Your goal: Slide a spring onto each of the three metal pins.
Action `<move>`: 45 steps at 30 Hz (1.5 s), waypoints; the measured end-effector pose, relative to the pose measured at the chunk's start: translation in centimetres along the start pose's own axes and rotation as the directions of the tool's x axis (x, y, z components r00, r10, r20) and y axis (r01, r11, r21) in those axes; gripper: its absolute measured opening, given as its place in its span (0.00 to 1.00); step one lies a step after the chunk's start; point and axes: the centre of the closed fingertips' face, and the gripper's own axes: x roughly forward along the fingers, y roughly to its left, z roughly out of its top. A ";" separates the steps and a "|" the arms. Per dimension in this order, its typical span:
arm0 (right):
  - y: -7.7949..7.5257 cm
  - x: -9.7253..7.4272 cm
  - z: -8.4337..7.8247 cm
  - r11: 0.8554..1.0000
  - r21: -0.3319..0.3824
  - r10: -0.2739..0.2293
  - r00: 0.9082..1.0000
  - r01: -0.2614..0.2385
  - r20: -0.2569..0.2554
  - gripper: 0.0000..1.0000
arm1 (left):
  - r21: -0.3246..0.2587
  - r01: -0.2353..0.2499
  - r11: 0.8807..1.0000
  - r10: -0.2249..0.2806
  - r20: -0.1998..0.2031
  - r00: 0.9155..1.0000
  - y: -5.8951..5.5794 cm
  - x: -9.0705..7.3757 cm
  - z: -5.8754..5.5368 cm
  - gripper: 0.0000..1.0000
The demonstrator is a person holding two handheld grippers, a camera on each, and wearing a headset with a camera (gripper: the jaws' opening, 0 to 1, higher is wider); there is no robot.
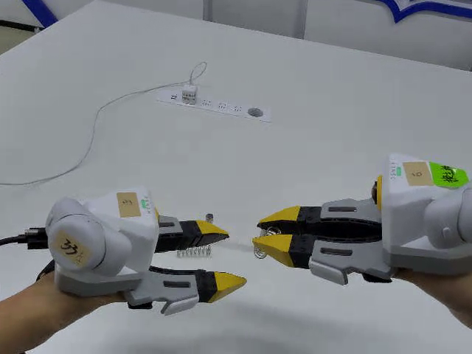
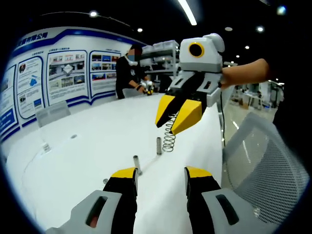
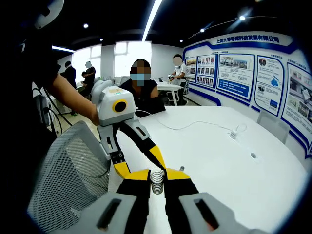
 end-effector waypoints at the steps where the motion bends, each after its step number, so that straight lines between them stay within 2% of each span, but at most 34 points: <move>1: -0.2 0.0 -0.1 1.000 -0.004 -0.007 1.000 0.007 -0.004 0.11 | -0.005 -0.010 1.000 0.010 0.001 1.000 0.2 -0.2 -0.1 0.42; 5: -0.9 0.1 -0.6 1.000 -0.011 -0.024 0.999 0.024 -0.021 0.11 | -0.013 -0.038 0.999 0.038 -0.003 0.999 0.9 -0.8 -0.4 0.51; 8: -1.5 0.1 -0.9 0.999 -0.004 -0.035 0.999 0.035 -0.027 0.11 | -0.026 -0.043 0.999 0.043 -0.004 0.999 1.1 -1.3 -0.7 0.50; 13: -2.6 0.1 -1.4 0.998 0.001 -0.062 0.997 0.062 -0.037 0.11 | -0.043 -0.076 0.996 0.075 -0.012 0.997 1.9 -2.2 -1.1 0.56; 17: -3.6 0.1 -1.9 0.995 0.001 -0.097 0.994 0.098 -0.055 0.11 | -0.040 -0.120 0.992 0.120 -0.007 0.993 2.8 -3.0 -1.0 0.57; 19: -3.9 0.1 -2.1 0.994 0.002 -0.108 0.993 0.108 -0.057 0.11 | -0.057 -0.137 0.989 0.137 -0.004 0.991 3.4 -3.4 -0.9 0.59; 23: -4.5 0.2 -2.2 0.992 0.013 -0.124 0.991 0.125 -0.054 0.11 | -0.084 -0.159 0.984 0.159 -0.002 0.987 4.0 -4.0 -0.8 0.66; 26: -5.2 0.2 -2.6 0.989 0.024 -0.144 0.988 0.146 -0.061 0.11 | -0.093 -0.192 0.977 0.192 -0.015 0.981 4.6 -4.3 -1.0 0.74; 32: -6.1 0.5 -3.0 0.985 0.053 -0.164 0.985 0.167 -0.058 0.11 | -0.107 -0.203 0.973 0.203 -0.013 0.979 4.8 -4.6 -1.1 0.76; 45: -8.3 1.8 -3.9 0.967 0.141 -0.209 0.977 0.214 -0.050 0.11 | -0.139 -0.204 0.969 0.206 -0.003 0.979 4.9 -5.1 -1.2 0.91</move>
